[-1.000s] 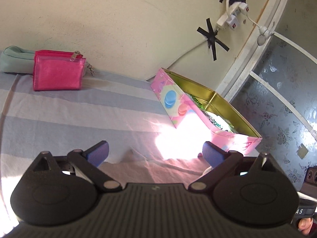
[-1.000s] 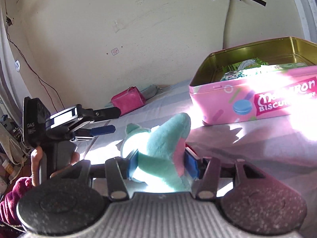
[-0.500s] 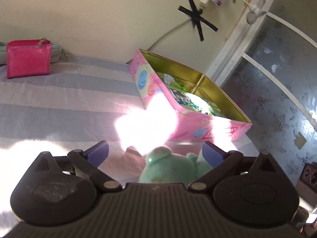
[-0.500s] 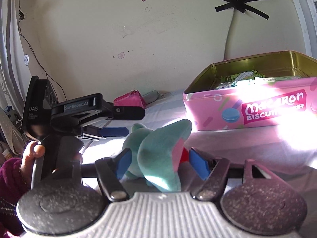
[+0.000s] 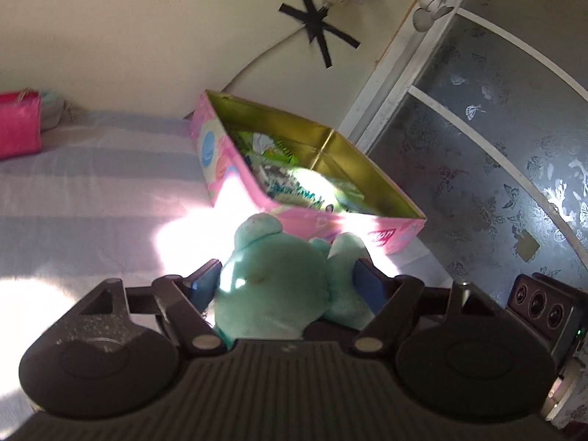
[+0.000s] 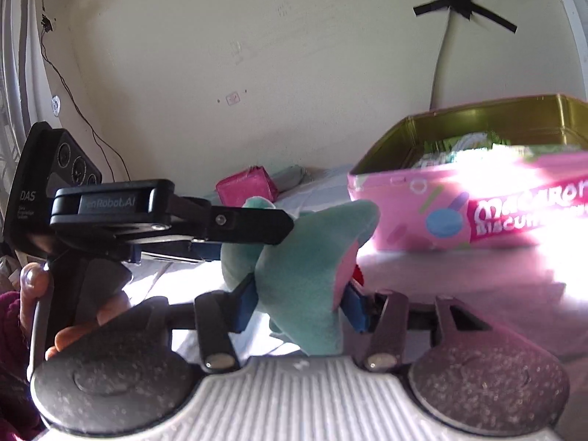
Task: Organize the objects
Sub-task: 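Carry the plush bear over the pink tin and release it inside, then withdraw the right gripper from the tin toward the pink purse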
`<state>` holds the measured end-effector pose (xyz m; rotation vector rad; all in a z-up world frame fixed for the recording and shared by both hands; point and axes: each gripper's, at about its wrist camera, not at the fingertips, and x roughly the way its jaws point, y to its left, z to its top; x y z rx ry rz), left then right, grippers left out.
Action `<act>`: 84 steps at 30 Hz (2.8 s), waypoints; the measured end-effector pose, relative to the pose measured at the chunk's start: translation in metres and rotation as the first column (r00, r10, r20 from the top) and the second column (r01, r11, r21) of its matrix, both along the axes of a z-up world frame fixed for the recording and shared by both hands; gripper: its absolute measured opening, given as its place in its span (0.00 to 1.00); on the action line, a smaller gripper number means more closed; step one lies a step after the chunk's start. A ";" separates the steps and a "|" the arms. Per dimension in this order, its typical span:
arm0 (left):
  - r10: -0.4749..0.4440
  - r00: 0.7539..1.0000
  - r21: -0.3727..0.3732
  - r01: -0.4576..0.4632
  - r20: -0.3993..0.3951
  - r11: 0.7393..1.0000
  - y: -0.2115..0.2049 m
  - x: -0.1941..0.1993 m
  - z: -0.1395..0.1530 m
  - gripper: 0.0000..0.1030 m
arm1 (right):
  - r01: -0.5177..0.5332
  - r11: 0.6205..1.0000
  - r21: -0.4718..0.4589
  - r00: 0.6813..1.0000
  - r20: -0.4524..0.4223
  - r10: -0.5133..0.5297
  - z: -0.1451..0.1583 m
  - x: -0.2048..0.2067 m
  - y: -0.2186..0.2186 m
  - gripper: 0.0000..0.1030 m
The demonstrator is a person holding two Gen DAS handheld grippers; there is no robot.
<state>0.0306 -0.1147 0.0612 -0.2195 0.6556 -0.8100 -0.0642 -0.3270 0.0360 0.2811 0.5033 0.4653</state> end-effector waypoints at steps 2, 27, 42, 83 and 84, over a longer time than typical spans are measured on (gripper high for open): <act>-0.022 0.997 -0.006 0.022 0.076 1.000 -0.014 0.005 0.021 0.77 | 0.029 1.000 -0.004 0.997 0.071 -0.029 0.018 0.002 -0.008 0.46; 0.073 0.977 0.251 -0.123 0.199 0.960 -0.139 0.105 0.024 0.83 | 0.461 0.882 -0.102 0.886 0.113 -0.450 0.024 0.112 -0.084 0.56; 0.285 0.909 0.303 -0.376 0.304 0.875 -0.024 0.068 0.027 0.89 | 0.345 0.932 -0.115 0.927 0.201 -0.318 0.048 0.058 0.009 0.58; 0.442 0.860 0.345 -0.508 0.255 0.790 0.058 0.055 -0.047 0.89 | 0.432 0.872 -0.229 0.902 0.095 -0.422 -0.003 0.032 0.064 0.58; 0.445 0.861 0.344 -0.507 0.247 0.790 0.059 0.055 -0.047 0.89 | 0.432 0.873 -0.227 0.902 0.084 -0.424 -0.003 0.033 0.063 0.58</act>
